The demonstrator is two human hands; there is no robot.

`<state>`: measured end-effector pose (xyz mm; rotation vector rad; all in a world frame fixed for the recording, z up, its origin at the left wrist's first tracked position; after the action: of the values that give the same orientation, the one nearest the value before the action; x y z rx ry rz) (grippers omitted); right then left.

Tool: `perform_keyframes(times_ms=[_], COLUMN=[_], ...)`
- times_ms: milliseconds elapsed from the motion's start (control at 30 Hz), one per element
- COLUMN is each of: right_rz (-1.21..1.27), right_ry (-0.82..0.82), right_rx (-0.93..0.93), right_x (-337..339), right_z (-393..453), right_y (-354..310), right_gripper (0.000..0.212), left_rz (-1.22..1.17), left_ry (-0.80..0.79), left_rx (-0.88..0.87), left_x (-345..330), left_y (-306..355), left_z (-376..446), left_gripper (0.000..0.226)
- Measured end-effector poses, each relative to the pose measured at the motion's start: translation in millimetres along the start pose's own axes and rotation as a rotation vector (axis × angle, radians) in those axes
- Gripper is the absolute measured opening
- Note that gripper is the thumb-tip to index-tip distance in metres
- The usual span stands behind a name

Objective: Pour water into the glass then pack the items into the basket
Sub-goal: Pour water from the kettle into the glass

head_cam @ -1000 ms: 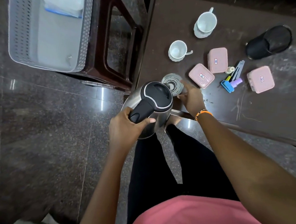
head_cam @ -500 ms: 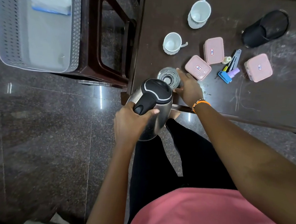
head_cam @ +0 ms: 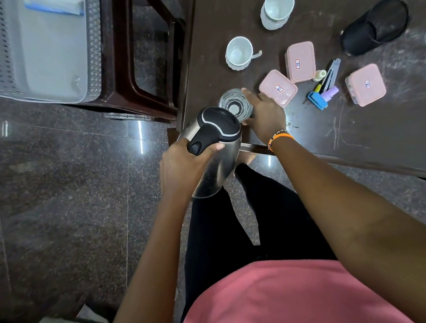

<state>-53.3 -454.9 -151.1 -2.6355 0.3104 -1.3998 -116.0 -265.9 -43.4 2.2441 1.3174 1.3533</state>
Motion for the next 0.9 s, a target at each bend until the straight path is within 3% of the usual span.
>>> perform_keyframes(times_ms=[700, 900], right_rz=[0.098, 0.127], right_ry=[0.006, 0.006], right_rx=[-0.082, -0.088], right_x=[-0.5, -0.7], right_z=[0.5, 1.4], right_y=[-3.2, -2.0], right_gripper=[0.076, 0.076], left_rz=[0.079, 0.110], left_ry=[-0.013, -0.013], left_rx=[0.034, 0.038], left_x=[1.4, 0.7], left_y=[18.0, 23.5], left_z=[2.0, 3.6], left_gripper=[0.058, 0.066])
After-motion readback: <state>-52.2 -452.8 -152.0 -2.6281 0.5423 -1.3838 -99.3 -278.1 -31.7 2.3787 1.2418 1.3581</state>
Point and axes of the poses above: each hand's wrist, its own z-axis towards the middle knuckle, its own x-axis out of the back of the hand, y = z × x, the point moved 1 cm from there along z, towards the middle knuckle, and after that the axes turned 9 degrees about -z, right-handed, at the moved point
